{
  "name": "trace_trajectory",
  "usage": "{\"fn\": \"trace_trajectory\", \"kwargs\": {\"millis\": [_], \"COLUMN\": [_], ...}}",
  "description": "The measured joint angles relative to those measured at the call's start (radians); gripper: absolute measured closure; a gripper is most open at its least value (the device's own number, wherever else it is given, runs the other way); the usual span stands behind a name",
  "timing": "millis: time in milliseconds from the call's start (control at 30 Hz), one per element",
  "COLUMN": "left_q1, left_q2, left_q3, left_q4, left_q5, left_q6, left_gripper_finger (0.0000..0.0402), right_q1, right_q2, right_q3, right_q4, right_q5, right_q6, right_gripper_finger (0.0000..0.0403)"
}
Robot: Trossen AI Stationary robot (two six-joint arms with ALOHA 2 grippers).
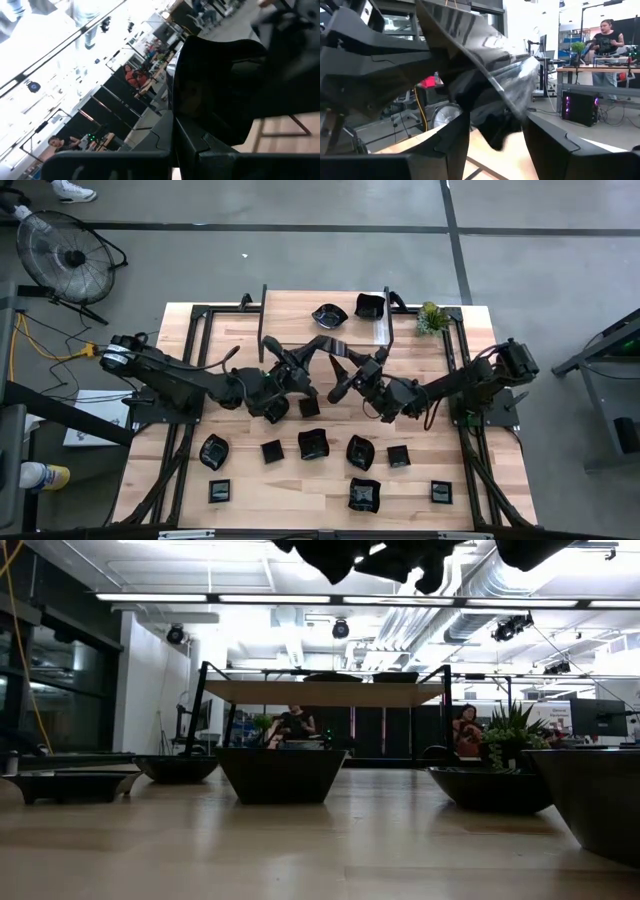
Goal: Pick & Place Mini shaped plates
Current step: Stack the distorted square plate on top of the other distorted square plates on the shelf
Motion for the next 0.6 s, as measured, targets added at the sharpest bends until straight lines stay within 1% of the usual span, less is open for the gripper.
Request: {"fn": "trace_trajectory", "kwargs": {"millis": [133, 233, 467, 600], "left_q1": [0.008, 0.011, 0.011, 0.011], "left_q2": [0.007, 0.006, 0.006, 0.006], "left_q3": [-0.001, -0.001, -0.001, -0.001], "left_q4": [0.015, 0.018, 0.037, 0.038], "left_q5": [0.002, 0.002, 0.003, 0.024], "left_q6": [0.026, 0.032, 0.056, 0.054], "left_gripper_finger": [0.0401, 0.0401, 0.0401, 0.0401], "right_q1": [-0.016, -0.022, -0.022, -0.021], "right_q2": [0.000, 0.000, 0.000, 0.000], "right_q3": [-0.002, -0.002, -0.001, -0.001], "right_q4": [0.000, 0.001, 0.000, 0.000], "right_q5": [-0.005, -0.011, -0.003, 0.004], "right_q6": [-0.001, -0.002, -0.003, -0.003], "right_gripper_finger": [0.0227, 0.0235, 0.0280, 0.0312]}}
